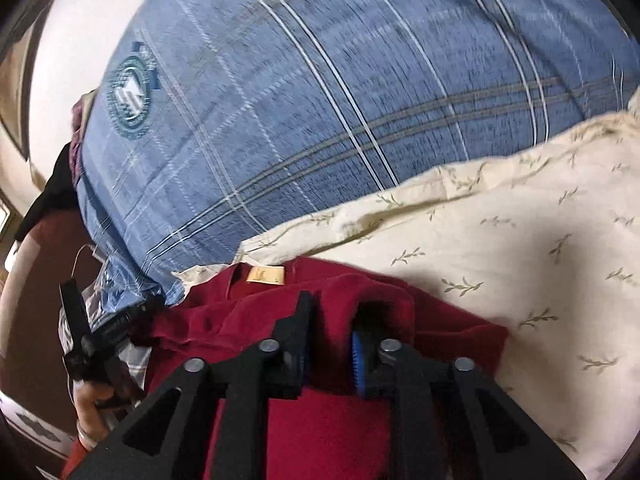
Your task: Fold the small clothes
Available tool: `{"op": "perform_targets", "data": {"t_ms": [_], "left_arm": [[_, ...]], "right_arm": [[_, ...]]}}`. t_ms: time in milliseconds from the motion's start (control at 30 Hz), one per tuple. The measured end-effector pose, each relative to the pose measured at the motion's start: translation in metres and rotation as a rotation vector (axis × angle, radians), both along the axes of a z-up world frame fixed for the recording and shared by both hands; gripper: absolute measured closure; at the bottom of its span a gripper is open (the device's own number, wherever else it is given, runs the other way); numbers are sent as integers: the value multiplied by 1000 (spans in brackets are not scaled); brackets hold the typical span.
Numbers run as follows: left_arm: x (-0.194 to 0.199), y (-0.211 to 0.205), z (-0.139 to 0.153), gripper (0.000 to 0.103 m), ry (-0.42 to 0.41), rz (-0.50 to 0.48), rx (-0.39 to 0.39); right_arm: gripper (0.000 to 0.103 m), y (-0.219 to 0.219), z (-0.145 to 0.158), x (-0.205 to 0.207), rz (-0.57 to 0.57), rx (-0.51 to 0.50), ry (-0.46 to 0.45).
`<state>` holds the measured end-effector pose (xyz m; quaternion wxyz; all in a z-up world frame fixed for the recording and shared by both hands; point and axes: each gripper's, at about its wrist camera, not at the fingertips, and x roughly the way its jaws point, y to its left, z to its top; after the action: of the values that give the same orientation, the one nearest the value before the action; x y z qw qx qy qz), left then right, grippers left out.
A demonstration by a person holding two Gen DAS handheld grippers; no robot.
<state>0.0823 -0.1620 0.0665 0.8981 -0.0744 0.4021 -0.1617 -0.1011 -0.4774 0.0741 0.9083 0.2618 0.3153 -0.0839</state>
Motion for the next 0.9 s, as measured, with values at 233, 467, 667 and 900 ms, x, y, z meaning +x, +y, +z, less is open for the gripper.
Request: {"op": "perform_targets", "data": {"t_ms": [233, 467, 667, 900], "left_arm": [[-24, 22, 12, 44, -9, -36, -6], [-26, -5, 1, 44, 7, -86, 68], [10, -18, -33, 41, 94, -36, 136], [-13, -2, -18, 43, 84, -114, 113]], "right_arm": [[42, 15, 28, -19, 46, -51, -54], [50, 35, -9, 35, 67, -154, 129], [49, -13, -48, 62, -67, -71, 222], [41, -1, -17, 10, -42, -43, 132]]}}
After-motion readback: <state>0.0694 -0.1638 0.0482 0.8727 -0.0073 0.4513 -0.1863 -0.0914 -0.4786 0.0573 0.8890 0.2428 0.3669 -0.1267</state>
